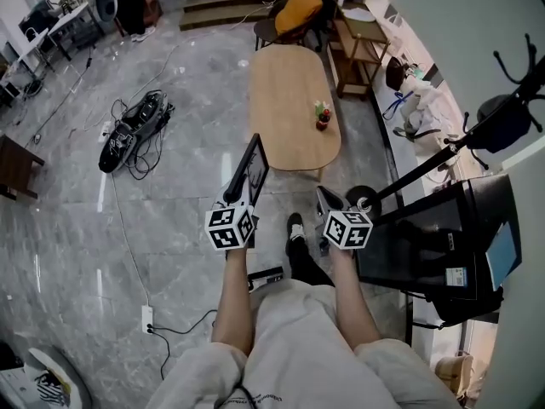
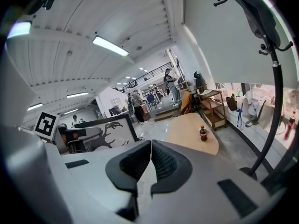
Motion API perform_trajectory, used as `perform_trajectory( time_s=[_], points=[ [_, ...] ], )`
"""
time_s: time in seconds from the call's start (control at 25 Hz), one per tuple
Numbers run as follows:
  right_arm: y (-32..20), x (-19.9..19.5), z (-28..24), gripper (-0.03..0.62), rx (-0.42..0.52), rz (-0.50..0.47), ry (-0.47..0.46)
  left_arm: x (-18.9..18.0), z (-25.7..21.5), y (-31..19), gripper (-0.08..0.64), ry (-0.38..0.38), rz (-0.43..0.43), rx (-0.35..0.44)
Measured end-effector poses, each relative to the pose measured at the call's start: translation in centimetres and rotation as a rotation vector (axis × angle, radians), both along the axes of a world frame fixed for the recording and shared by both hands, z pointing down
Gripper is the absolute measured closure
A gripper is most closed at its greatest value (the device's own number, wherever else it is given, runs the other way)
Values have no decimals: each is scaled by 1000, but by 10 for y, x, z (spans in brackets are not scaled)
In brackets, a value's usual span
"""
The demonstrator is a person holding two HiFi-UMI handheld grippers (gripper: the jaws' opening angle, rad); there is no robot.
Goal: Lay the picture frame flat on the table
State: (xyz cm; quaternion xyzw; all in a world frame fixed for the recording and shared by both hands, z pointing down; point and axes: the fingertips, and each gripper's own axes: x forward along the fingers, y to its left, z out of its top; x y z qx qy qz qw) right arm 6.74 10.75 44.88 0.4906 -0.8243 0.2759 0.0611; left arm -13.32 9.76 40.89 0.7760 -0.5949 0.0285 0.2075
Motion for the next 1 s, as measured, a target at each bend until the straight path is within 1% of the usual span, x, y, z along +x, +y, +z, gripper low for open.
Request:
perform_trajectory(
  time_s=[0.24,0.52,0.64,0.76,1.0],
  points=[
    [-57,-31,-15,558,17,-45,-31,-24,-3,-42,534,-14,-53,-4],
    [-133,-58,-22,558,24,-93,-56,-33,1,-107,534,-38,-67,-19],
    [-168,-55,-27,558,34,-96,-70,-28,1,-139,534,-47,-69,-19],
    [-206,-42,-32,558,42,-88,-82,-15,2,-171,534,-61,-66,-26],
    [-271,-30,-36,558,30,-84,-116,-4,-7,-228,534,-84,-69,-32]
  ],
)
